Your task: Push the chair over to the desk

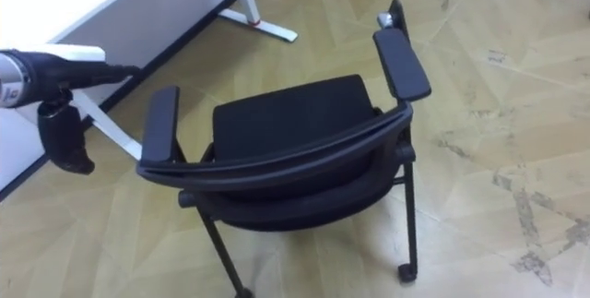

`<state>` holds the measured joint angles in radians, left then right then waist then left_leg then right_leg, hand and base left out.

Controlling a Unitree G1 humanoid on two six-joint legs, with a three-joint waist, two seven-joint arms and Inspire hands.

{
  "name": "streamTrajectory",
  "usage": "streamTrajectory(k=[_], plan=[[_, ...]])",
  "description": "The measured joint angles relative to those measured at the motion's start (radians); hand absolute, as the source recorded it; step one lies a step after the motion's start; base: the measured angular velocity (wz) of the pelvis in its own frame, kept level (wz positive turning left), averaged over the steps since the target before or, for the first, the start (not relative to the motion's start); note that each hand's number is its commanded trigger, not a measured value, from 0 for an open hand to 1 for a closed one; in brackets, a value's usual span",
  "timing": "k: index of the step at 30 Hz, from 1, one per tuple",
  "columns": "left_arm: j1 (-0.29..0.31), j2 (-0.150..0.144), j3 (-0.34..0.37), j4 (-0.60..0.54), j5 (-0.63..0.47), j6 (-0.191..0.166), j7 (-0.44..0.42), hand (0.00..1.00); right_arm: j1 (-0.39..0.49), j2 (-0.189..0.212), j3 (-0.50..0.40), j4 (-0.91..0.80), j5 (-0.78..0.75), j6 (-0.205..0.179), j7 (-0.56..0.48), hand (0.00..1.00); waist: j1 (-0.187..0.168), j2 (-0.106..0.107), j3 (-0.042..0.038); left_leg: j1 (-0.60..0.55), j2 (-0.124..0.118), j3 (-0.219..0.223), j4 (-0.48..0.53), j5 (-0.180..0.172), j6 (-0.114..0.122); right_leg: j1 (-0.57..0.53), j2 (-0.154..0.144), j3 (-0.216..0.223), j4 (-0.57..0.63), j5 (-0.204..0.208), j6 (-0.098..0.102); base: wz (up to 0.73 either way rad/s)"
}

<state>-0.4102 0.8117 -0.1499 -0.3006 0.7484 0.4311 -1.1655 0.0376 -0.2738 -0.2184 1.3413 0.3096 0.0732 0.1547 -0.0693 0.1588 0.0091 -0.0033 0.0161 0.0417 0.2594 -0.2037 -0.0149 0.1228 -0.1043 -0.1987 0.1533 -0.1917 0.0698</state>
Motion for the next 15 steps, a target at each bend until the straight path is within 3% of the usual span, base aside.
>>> streamTrajectory(k=[9, 15], plan=[[0.000, 0.000, 0.006, -0.015, -0.016, -0.003, -0.023, 0.00, 0.003, 0.000, 0.001, 0.002, 0.003, -0.008, -0.002, 0.00, -0.014, -0.001, 0.0005, 0.015, -0.001, 0.000, -0.002, 0.000, 0.000, 0.007, -0.001, 0.005, -0.001, 0.000, 0.000, 0.00], [0.000, -0.001, -0.043, -0.015, -0.017, -0.004, -0.026, 0.00, -0.007, -0.004, 0.046, 0.024, 0.028, -0.012, 0.000, 0.00, -0.037, -0.011, 0.0079, 0.024, -0.002, -0.005, -0.004, 0.000, 0.000, 0.018, -0.001, 0.006, -0.002, 0.000, 0.000, 0.01]])
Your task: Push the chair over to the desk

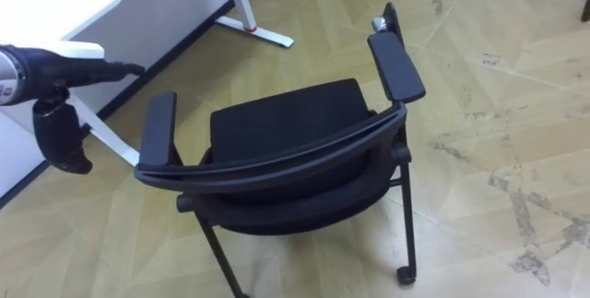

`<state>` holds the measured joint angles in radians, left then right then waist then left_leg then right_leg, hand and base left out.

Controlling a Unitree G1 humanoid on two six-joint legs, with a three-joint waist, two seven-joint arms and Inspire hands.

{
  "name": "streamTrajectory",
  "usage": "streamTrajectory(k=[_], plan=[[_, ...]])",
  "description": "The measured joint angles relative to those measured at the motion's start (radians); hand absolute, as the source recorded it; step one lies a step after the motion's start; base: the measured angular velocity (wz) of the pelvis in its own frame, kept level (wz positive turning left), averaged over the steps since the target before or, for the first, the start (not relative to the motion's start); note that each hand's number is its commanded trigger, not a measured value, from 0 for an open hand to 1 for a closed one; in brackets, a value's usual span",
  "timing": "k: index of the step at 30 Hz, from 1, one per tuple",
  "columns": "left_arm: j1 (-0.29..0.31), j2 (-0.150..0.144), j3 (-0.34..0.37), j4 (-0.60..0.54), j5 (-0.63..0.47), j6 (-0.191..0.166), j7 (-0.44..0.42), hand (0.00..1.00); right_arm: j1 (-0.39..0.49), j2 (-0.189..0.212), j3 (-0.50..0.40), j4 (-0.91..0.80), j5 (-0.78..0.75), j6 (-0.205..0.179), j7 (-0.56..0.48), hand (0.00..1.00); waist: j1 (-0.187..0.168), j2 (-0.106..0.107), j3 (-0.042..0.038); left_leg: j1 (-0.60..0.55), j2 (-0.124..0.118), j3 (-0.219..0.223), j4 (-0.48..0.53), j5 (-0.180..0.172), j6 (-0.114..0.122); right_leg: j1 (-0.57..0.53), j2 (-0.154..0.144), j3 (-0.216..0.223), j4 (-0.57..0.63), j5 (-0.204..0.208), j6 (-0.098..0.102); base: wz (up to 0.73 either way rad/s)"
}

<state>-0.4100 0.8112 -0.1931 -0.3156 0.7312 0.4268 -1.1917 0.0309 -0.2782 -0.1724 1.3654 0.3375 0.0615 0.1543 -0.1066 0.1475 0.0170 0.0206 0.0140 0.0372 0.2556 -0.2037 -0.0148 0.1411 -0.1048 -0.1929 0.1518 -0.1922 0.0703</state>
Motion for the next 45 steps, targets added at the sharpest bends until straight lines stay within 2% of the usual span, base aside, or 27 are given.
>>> streamTrajectory(k=[4, 7, 11, 14, 17, 20, 25, 30, 32, 36, 39, 41, 43, 44, 45], plan=[[0.000, -0.006, -0.041, -0.001, -0.001, -0.006, 0.000, 0.00, -0.002, 0.000, 0.017, 0.011, 0.014, -0.007, 0.000, 0.00, -0.010, 0.000, 0.0002, 0.003, 0.000, 0.001, 0.000, 0.000, 0.000, 0.002, 0.000, -0.002, -0.001, 0.000, 0.000, 0.00], [0.000, -0.007, -0.077, -0.001, -0.026, -0.004, -0.001, 0.00, -0.007, 0.000, 0.031, 0.008, 0.016, -0.006, 0.000, 0.00, -0.030, 0.000, 0.0001, 0.002, -0.001, 0.000, 0.000, 0.000, 0.000, 0.002, 0.000, -0.002, -0.001, 0.000, 0.000, 0.00], [0.001, -0.030, -0.126, 0.005, -0.067, 0.002, -0.005, 0.00, -0.011, 0.004, 0.035, 0.006, 0.018, -0.005, -0.009, 0.00, -0.049, 0.003, -0.0020, 0.001, -0.001, 0.000, 0.000, 0.000, 0.000, 0.002, 0.000, -0.002, -0.001, 0.000, 0.000, 0.00], [0.003, -0.072, -0.134, 0.032, -0.074, 0.002, -0.004, 0.00, -0.012, 0.005, 0.043, 0.010, 0.020, -0.005, -0.022, 0.00, -0.059, 0.004, -0.0020, 0.001, -0.001, 0.000, 0.000, 0.000, 0.000, 0.002, 0.000, -0.001, -0.001, 0.000, 0.000, 0.00], [0.003, -0.097, -0.145, 0.058, -0.074, 0.002, -0.001, 0.00, -0.012, 0.007, 0.044, 0.010, 0.020, -0.005, -0.037, 0.00, -0.069, 0.005, -0.0021, 0.001, -0.001, 0.001, 0.001, 0.000, 0.000, 0.002, 0.000, 0.000, -0.001, 0.000, 0.000, 0.00], [0.003, -0.097, -0.152, 0.091, -0.097, 0.003, 0.003, 0.00, -0.012, 0.009, 0.055, 0.007, 0.028, -0.005, -0.043, 0.00, -0.081, 0.005, -0.0017, 0.001, -0.001, 0.002, 0.001, 0.000, 0.000, 0.001, 0.000, 0.002, -0.001, 0.000, 0.000, 0.00], [0.003, -0.097, -0.160, 0.097, -0.105, 0.004, 0.011, 0.00, -0.007, 0.012, 0.062, 0.006, 0.072, -0.004, -0.045, 0.00, -0.083, 0.002, 0.0001, -0.001, -0.001, 0.003, 0.001, 0.000, 0.000, -0.003, 0.000, 0.004, -0.001, 0.000, 0.000, 0.00], [0.003, -0.101, -0.159, 0.098, -0.110, 0.004, 0.055, 0.00, -0.007, 0.010, 0.061, -0.003, 0.093, -0.003, -0.045, 0.00, -0.081, 0.007, -0.0033, -0.017, -0.001, 0.003, 0.001, 0.000, 0.000, -0.021, 0.000, 0.006, 0.001, 0.000, 0.000, 0.00], [0.003, -0.120, -0.159, 0.100, -0.111, 0.003, 0.074, 0.00, -0.008, 0.010, 0.061, -0.003, 0.092, -0.001, -0.046, 0.00, -0.080, 0.006, -0.0028, -0.017, -0.001, 0.003, 0.000, 0.000, 0.000, -0.022, 0.000, 0.015, 0.001, 0.000, 0.000, 0.00], [0.025, -0.137, -0.159, 0.127, -0.112, 0.000, 0.103, 0.00, -0.023, 0.008, 0.060, -0.008, 0.085, 0.005, -0.052, 0.00, -0.082, 0.007, -0.0033, -0.016, -0.001, 0.016, -0.004, 0.000, 0.000, -0.029, 0.000, 0.027, 0.002, 0.000, 0.000, -0.10], [0.027, -0.173, -0.156, 0.218, -0.122, -0.001, 0.137, 0.00, -0.025, 0.012, 0.064, -0.010, 0.086, 0.005, -0.072, 0.00, -0.089, 0.002, -0.0002, -0.014, 0.000, 0.017, -0.010, 0.000, 0.000, -0.029, 0.000, 0.028, 0.010, 0.000, 0.000, 0.00], [0.028, -0.222, -0.155, 0.303, -0.129, -0.009, 0.173, 0.00, -0.028, 0.019, 0.070, -0.010, 0.085, 0.005, -0.091, 0.00, -0.087, -0.007, 0.0056, -0.008, 0.000, 0.017, -0.017, 0.000, 0.001, -0.029, 0.000, 0.028, 0.018, 0.000, 0.000, 0.00], [0.029, -0.257, -0.153, 0.370, -0.129, -0.015, 0.197, 0.00, -0.029, 0.026, 0.072, -0.012, 0.076, 0.005, -0.095, 0.00, -0.086, -0.018, 0.0081, -0.009, 0.001, 0.018, -0.016, 0.000, 0.001, -0.029, 0.001, 0.030, 0.018, 0.000, 0.000, 0.00], [0.032, -0.281, -0.145, 0.414, -0.129, -0.017, 0.210, 0.00, -0.025, 0.029, 0.072, -0.015, 0.072, 0.005, -0.098, 0.00, -0.085, -0.025, 0.0065, -0.008, 0.001, 0.019, -0.016, 0.000, 0.001, -0.029, 0.001, 0.032, 0.018, 0.000, 0.000, 0.00], [0.035, -0.294, -0.141, 0.436, -0.129, -0.017, 0.220, 0.00, -0.021, 0.030, 0.072, -0.019, 0.072, 0.005, -0.100, 0.00, -0.084, -0.028, 0.0045, -0.008, 0.001, 0.020, -0.016, 0.000, 0.001, -0.030, 0.001, 0.034, 0.018, 0.000, 0.000, -0.07]])
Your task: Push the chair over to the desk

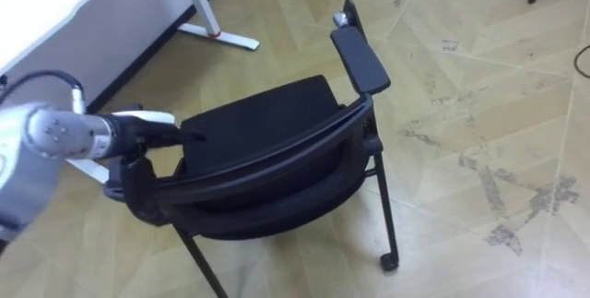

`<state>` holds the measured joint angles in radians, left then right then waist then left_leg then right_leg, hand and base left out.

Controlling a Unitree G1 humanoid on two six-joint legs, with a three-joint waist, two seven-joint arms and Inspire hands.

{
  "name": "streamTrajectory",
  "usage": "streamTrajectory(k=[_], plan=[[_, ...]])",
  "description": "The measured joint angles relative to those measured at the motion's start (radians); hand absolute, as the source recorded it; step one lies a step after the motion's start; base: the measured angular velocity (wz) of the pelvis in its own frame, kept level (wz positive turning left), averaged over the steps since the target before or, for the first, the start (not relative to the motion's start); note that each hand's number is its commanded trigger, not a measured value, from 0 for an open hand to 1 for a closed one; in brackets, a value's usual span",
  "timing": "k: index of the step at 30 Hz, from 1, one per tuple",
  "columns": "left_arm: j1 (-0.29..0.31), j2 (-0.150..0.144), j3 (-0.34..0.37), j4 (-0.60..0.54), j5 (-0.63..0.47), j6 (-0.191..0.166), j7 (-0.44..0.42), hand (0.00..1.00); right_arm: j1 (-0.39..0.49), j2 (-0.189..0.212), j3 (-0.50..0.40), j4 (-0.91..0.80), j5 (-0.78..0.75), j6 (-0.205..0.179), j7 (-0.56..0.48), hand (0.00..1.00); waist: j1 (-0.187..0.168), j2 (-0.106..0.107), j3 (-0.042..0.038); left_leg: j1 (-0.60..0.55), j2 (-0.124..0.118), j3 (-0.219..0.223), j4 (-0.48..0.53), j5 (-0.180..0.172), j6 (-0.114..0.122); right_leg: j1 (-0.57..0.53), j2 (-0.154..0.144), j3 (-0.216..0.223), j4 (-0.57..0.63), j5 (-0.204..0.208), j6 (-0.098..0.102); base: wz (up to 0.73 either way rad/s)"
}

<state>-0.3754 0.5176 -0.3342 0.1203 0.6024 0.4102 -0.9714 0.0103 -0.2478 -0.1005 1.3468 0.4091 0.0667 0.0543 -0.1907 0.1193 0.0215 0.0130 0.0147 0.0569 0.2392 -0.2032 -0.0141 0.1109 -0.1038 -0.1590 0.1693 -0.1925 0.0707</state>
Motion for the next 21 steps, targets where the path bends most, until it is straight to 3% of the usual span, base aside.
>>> streamTrajectory(k=[2, 4, 7, 8, 10, 12, 13, 14, 15, 21], plan=[[0.023, -0.030, 0.028, 0.035, -0.001, 0.000, 0.027, 0.00, 0.022, 0.007, 0.000, -0.028, -0.001, 0.001, -0.010, 0.00, 0.004, -0.012, -0.0038, 0.001, 0.002, 0.011, -0.001, 0.000, 0.000, -0.009, 0.001, 0.013, 0.000, 0.000, 0.000, -0.13], [0.029, -0.038, 0.058, 0.055, -0.001, -0.003, 0.035, 0.00, 0.026, 0.010, -0.001, -0.027, -0.007, 0.003, -0.021, 0.00, 0.003, -0.019, -0.0060, 0.009, 0.004, 0.021, -0.004, 0.000, 0.000, -0.006, 0.002, 0.022, 0.001, 0.000, 0.000, -0.14], [0.030, -0.054, 0.069, 0.098, -0.004, -0.003, 0.056, 0.00, 0.039, 0.011, -0.001, -0.028, -0.015, 0.018, -0.040, 0.00, 0.001, -0.015, -0.0090, 0.020, 0.004, 0.026, -0.006, 0.000, 0.000, 0.005, 0.002, 0.027, 0.003, 0.000, 0.000, -0.05], [0.031, -0.067, 0.075, 0.120, -0.004, -0.003, 0.071, 0.00, 0.042, 0.010, -0.001, -0.028, -0.015, 0.021, -0.051, 0.00, 0.001, -0.014, -0.0068, 0.029, 0.005, 0.026, -0.007, 0.000, 0.000, 0.012, 0.002, 0.027, 0.003, 0.000, 0.000, 0.00], [0.035, -0.079, 0.078, 0.151, -0.004, -0.001, 0.092, 0.00, 0.047, 0.009, -0.003, -0.038, -0.024, 0.022, -0.066, 0.00, -0.002, -0.007, -0.0121, 0.036, 0.005, 0.027, -0.009, 0.000, 0.000, 0.013, 0.003, 0.028, 0.004, 0.000, 0.000, 0.00], [0.035, -0.080, 0.079, 0.168, -0.004, -0.001, 0.100, 0.00, 0.048, 0.012, -0.002, -0.058, -0.030, 0.023, -0.068, 0.00, -0.016, -0.005, -0.0121, 0.039, 0.005, 0.026, -0.012, 0.001, 0.001, 0.017, 0.005, 0.032, 0.002, 0.000, 0.000, 0.00], [0.035, -0.081, 0.082, 0.179, -0.004, -0.001, 0.106, 0.08, 0.049, 0.014, -0.002, -0.067, -0.030, 0.023, -0.069, 0.00, -0.021, -0.006, -0.0113, 0.044, 0.005, 0.027, -0.013, 0.002, 0.001, 0.021, 0.006, 0.038, 0.001, 0.000, 0.000, -0.06], [0.035, -0.085, 0.090, 0.192, -0.004, -0.001, 0.111, 0.70, 0.049, 0.015, -0.001, -0.074, -0.033, 0.025, -0.073, 0.00, -0.020, -0.007, -0.0107, 0.050, 0.005, 0.033, -0.017, 0.003, 0.001, 0.022, 0.006, 0.051, 0.001, -0.001, -0.001, -0.10], [0.035, -0.089, 0.096, 0.197, -0.004, -0.001, 0.111, 1.00, 0.048, 0.015, -0.001, -0.078, -0.036, 0.027, -0.074, 0.00, -0.020, -0.007, -0.0107, 0.052, 0.005, 0.036, -0.017, 0.003, 0.001, 0.022, 0.006, 0.055, 0.000, -0.002, -0.001, -0.11], [0.041, -0.092, 0.121, 0.194, -0.023, -0.003, 0.094, 1.00, 0.048, 0.016, -0.002, -0.111, -0.065, 0.059, -0.067, 0.00, -0.021, -0.010, -0.0098, 0.052, 0.004, 0.038, -0.018, 0.003, 0.002, 0.020, 0.006, 0.064, -0.001, -0.002, 0.000, -0.01]])
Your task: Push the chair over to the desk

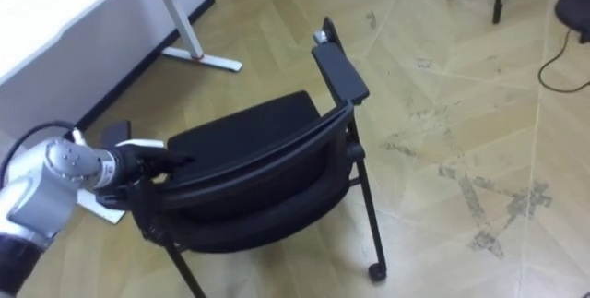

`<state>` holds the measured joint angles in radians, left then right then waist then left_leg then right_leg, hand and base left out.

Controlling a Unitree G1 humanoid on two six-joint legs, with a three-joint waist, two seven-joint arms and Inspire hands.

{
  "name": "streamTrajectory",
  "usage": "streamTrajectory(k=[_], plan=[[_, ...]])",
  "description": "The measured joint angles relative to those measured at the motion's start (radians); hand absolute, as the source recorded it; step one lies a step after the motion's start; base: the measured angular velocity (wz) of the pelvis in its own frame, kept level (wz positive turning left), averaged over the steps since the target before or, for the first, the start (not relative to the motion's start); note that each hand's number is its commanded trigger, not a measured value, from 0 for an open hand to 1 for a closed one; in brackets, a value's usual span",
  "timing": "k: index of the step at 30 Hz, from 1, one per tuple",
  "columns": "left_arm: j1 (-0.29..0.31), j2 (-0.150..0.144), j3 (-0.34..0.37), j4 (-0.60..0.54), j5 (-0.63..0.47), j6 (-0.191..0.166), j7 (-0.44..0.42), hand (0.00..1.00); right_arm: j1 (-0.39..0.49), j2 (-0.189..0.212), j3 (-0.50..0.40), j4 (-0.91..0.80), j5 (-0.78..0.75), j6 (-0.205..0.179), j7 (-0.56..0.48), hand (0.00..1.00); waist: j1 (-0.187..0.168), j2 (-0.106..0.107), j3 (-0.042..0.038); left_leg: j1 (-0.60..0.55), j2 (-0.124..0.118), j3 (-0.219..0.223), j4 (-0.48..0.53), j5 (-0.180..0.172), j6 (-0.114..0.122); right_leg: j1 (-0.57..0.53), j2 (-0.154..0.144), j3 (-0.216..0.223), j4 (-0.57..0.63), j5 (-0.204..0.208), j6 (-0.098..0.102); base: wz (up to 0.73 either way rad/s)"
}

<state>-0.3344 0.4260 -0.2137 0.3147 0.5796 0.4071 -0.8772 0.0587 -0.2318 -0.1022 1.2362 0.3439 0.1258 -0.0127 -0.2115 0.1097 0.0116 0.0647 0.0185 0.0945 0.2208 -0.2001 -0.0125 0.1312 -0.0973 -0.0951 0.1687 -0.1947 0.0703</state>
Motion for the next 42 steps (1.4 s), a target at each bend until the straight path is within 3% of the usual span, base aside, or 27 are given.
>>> streamTrajectory(k=[5, 16, 27, 29, 36, 42], plan=[[0.033, 0.008, -0.010, -0.055, 0.005, -0.028, 0.034, 1.00, 0.001, 0.000, 0.001, -0.032, 0.000, 0.008, 0.013, 0.00, 0.000, 0.000, 0.0001, 0.000, -0.001, 0.000, 0.002, 0.001, 0.001, 0.000, 0.000, 0.008, 0.000, -0.001, 0.000, 0.00], [0.068, -0.001, -0.017, -0.107, 0.025, -0.038, 0.140, 1.00, 0.006, 0.000, 0.000, -0.035, -0.004, 0.008, 0.018, 0.00, 0.007, -0.004, 0.0012, -0.004, -0.001, 0.000, 0.004, 0.001, 0.002, -0.008, 0.001, 0.012, 0.001, -0.004, 0.001, 0.00], [0.068, -0.002, -0.018, -0.080, 0.022, -0.053, 0.189, 1.00, 0.039, 0.000, -0.021, -0.035, 0.010, 0.008, -0.020, 0.00, -0.002, 0.001, -0.0016, 0.000, -0.002, 0.003, 0.003, 0.001, 0.002, 0.000, 0.002, 0.020, 0.003, -0.002, -0.001, 0.00], [0.068, -0.002, -0.018, -0.070, 0.022, -0.059, 0.198, 1.00, 0.038, 0.000, -0.049, -0.035, 0.007, 0.007, -0.033, 0.00, -0.005, 0.003, -0.0017, 0.000, -0.002, 0.008, 0.004, 0.001, 0.002, -0.005, 0.004, 0.043, 0.001, -0.002, -0.001, -0.07], [0.070, 0.000, -0.016, -0.064, 0.019, -0.058, 0.221, 1.00, 0.065, -0.002, -0.151, -0.064, -0.004, 0.007, -0.156, 0.00, -0.015, 0.004, -0.0019, 0.000, -0.002, 0.018, 0.004, 0.001, 0.003, -0.012, 0.005, 0.061, 0.004, -0.002, -0.001, -0.04], [0.079, 0.007, 0.003, -0.067, 0.023, -0.050, 0.240, 1.00, 0.108, -0.005, -0.283, -0.293, -0.024, 0.006, -0.289, 0.00, -0.037, 0.002, -0.0030, -0.019, -0.002, 0.025, 0.016, -0.001, 0.005, -0.036, 0.005, 0.075, 0.023, -0.005, 0.001, -0.05]])
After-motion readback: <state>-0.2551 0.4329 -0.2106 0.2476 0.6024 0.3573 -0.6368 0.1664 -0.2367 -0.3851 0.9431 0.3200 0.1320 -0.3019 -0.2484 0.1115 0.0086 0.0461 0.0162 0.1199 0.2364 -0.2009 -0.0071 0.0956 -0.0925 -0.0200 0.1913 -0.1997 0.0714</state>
